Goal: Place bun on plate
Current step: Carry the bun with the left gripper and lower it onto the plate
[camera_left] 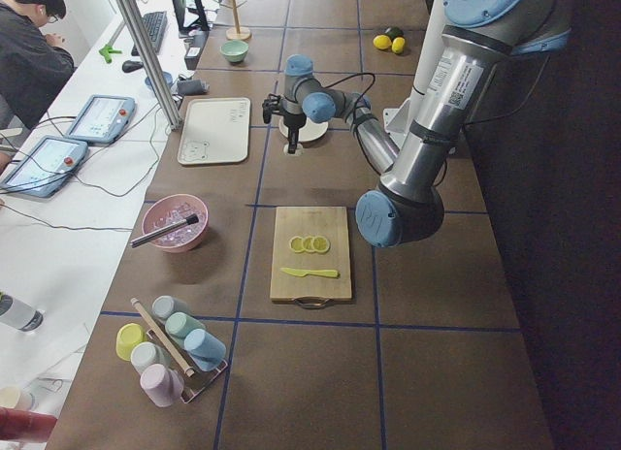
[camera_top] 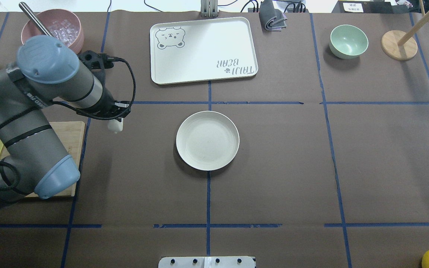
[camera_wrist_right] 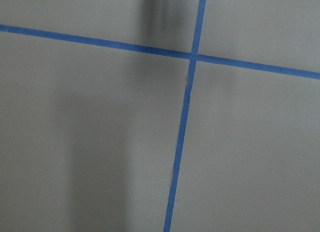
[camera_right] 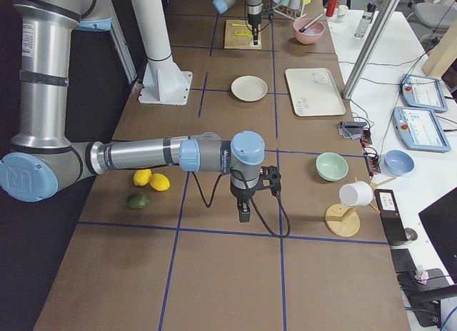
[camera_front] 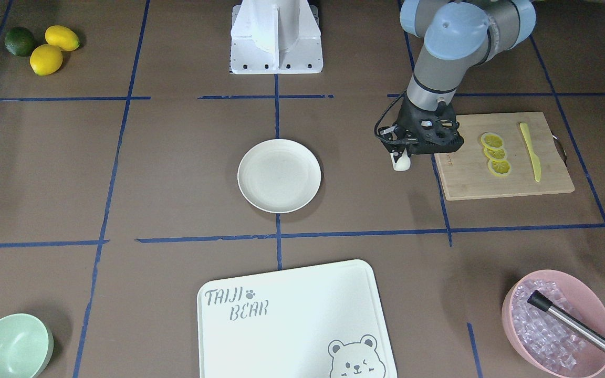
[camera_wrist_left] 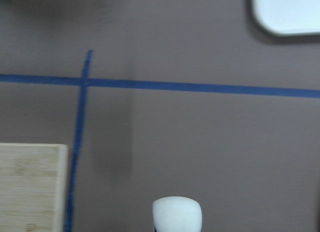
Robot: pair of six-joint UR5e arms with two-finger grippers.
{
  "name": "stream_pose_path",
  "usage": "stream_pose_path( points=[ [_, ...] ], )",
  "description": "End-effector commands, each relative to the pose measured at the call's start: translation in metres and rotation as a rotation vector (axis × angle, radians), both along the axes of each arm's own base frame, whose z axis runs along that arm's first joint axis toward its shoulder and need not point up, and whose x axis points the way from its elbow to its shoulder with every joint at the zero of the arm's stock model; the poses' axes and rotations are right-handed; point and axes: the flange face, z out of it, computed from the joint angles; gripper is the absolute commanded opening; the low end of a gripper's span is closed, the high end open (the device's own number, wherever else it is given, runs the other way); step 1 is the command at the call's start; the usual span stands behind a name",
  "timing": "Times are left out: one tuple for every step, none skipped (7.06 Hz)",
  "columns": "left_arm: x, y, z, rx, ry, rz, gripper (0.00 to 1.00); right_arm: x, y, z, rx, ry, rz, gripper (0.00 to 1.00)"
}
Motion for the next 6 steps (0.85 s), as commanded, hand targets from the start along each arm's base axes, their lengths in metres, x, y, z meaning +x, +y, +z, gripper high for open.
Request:
stream_pose_path(
  points=[
    [0.052, 0.014, -0.061, -0.027, 0.054, 0.007, 0.24, 0.000, -0.003, -0.003, 0.001, 0.001, 0.006, 1.00],
    [0.089, -0.002, -0.095, -0.037, 0.057, 0.009, 0.24, 0.000, -0.003, -0.004, 0.002, 0.000, 0.008, 1.00],
    [0.121, -0.002, -0.117, -0.056, 0.065, 0.012, 0.24, 0.000, -0.003, -0.004, 0.001, 0.000, 0.008, 1.00],
    [0.135, -0.003, -0.123, -0.046, 0.055, 0.007, 0.24, 0.000, -0.004, -0.005, 0.003, 0.000, 0.008, 1.00],
    [0.158, 0.009, -0.131, -0.019, 0.040, 0.011, 0.24, 0.000, -0.004, -0.007, 0.008, -0.002, 0.010, 1.00],
    [0.186, 0.011, -0.134, -0.033, 0.026, 0.007, 0.24, 0.000, -0.004, -0.013, 0.019, -0.002, 0.011, 1.00]
  ],
)
